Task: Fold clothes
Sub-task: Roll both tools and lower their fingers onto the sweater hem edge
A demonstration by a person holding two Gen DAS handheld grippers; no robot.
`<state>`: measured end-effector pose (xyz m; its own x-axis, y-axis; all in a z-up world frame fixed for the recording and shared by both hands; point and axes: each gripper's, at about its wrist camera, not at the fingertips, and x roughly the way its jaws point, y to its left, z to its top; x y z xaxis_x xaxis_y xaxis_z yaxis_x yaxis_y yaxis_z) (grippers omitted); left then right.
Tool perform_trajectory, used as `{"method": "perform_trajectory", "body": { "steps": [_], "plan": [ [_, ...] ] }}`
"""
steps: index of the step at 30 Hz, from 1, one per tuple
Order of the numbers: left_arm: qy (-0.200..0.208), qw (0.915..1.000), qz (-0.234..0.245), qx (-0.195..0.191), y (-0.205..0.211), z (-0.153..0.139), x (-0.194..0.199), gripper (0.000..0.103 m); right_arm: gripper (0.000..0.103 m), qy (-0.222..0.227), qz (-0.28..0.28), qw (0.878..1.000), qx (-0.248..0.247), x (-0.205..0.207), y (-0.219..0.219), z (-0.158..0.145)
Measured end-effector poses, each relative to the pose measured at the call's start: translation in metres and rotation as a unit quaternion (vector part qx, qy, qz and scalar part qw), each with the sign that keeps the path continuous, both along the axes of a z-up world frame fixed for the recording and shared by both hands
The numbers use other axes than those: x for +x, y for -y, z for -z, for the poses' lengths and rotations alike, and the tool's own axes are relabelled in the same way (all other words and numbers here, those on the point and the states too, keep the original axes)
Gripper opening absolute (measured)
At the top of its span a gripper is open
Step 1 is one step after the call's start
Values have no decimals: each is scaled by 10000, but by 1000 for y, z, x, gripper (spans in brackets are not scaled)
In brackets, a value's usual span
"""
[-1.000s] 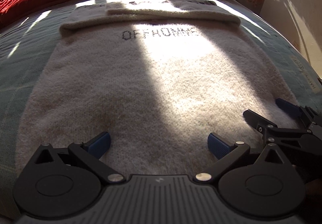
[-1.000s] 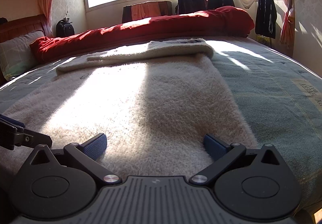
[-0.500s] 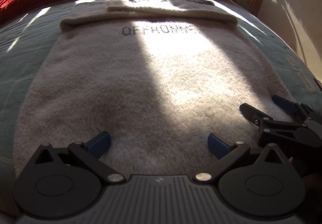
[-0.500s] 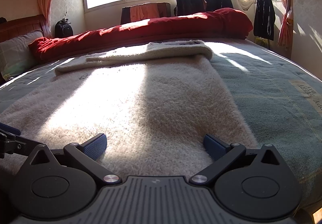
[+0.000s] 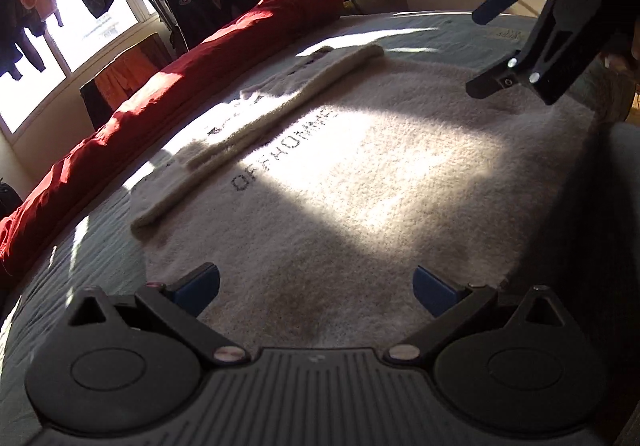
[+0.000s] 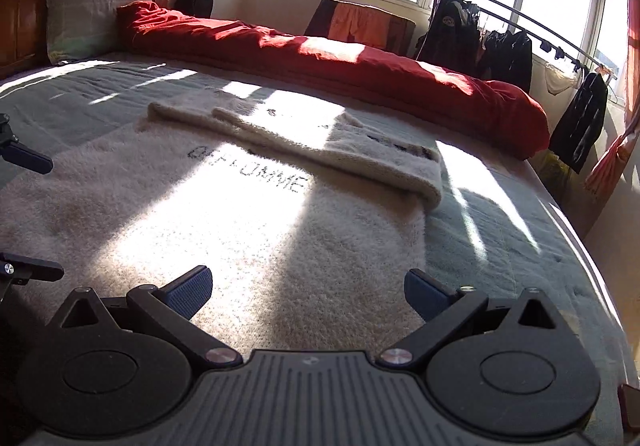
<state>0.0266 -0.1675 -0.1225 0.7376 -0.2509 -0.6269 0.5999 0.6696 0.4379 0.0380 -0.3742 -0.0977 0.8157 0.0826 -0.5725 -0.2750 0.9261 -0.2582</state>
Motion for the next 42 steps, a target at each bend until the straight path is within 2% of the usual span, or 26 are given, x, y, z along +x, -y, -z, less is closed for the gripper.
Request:
{"method": "perform_trajectory", "body": {
  "steps": [3,7,10,14,17,21,25,29,36,39,40,42],
  "plan": [
    [252,9967,495,599,-1,10,-16,102,103,-23,-587,9970,-500,-2,-11,-5],
    [148,9951,695,690,3,27,-27,102,103,-192,-1155,9904,-740,-9,-36,7],
    [136,9933,837,784,10,37,-33,102,103,-321,-1275,9895,-593,-10,-48,16],
    [558,9873,947,1144,19,43,-36,102,103,-393,-1327,9892,-479,-13,-58,21],
    [815,9834,1004,1277,20,41,-34,102,103,-396,-1350,9889,-471,-14,-58,21],
    [1101,9734,1119,1669,12,44,-37,102,103,-387,-1288,9898,-468,-15,-53,20],
    [1276,9676,980,1947,-5,48,-34,102,103,-420,-1213,9909,-397,-15,-44,17],
    [1550,9645,708,2017,-8,45,-30,102,103,-437,-1159,9919,-276,-13,-41,15],
    [1837,9544,1114,2074,27,56,-34,102,103,-368,-1246,9915,3,-10,-57,8],
    [1872,9525,1186,2091,37,58,-32,102,103,-338,-1271,9913,-10,-11,-59,5],
    [1885,9515,1199,2116,38,58,-32,101,103,-328,-1279,9912,-16,-12,-60,5],
    [1875,9511,1233,2122,33,56,-33,92,103,-354,-1247,9915,-62,-13,-57,4]
  ]
}}
